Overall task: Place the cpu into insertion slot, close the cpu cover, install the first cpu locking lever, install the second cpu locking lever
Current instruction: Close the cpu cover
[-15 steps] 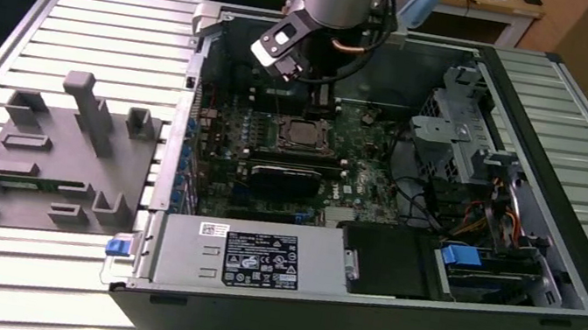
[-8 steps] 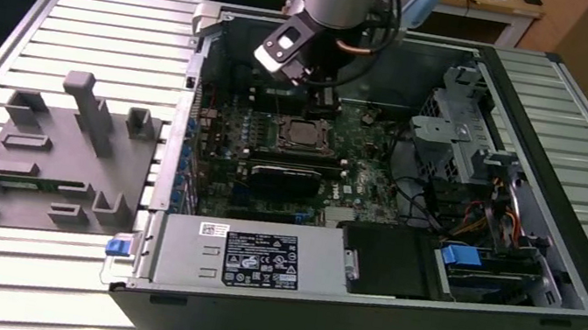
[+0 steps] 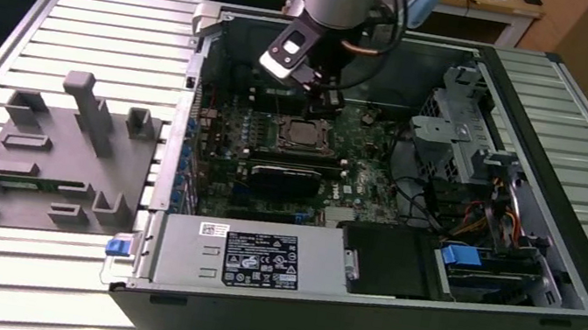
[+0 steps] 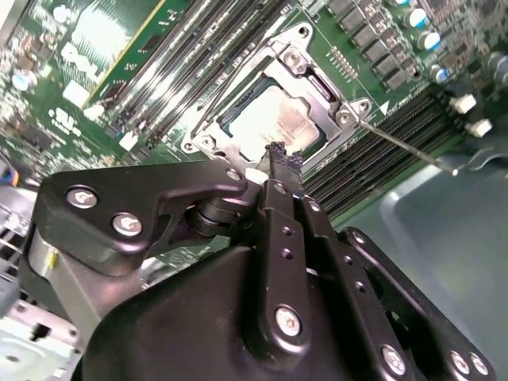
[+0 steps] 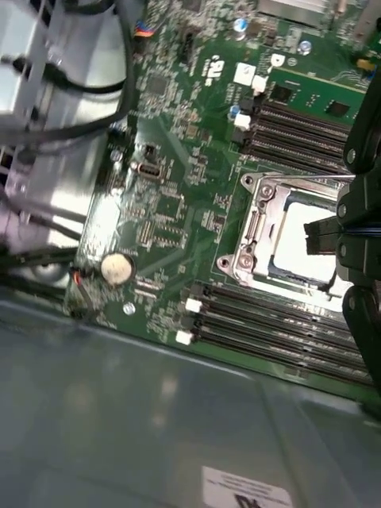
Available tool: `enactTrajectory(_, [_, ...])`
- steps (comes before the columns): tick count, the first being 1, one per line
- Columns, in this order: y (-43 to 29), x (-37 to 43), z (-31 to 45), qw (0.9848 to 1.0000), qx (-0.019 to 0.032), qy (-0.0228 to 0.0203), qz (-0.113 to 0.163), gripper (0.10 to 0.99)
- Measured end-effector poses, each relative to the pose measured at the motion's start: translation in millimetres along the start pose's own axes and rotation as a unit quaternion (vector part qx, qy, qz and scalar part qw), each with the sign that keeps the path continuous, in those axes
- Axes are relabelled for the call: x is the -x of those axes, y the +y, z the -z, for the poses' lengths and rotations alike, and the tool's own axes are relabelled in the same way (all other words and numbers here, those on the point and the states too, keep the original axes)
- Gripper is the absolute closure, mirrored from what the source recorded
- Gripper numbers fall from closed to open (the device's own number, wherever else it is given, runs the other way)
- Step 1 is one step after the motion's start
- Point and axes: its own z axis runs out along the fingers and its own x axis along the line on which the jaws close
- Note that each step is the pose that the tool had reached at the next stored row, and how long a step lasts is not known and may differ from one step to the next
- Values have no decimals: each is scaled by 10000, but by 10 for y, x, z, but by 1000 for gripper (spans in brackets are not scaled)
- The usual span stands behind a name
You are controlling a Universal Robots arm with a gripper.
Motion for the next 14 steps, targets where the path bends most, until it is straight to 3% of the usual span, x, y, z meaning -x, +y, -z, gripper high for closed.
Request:
enactTrajectory(4, [0, 0, 0, 9994, -9, 14, 359, 984])
enactTrajectory(7, [0, 0, 0, 9980, -15, 24, 636, 984])
enactTrajectory(11, [0, 0, 0, 9950, -24, 38, 994, 984])
enactTrajectory(14, [0, 0, 0, 9919, -31, 48, 1271, 984])
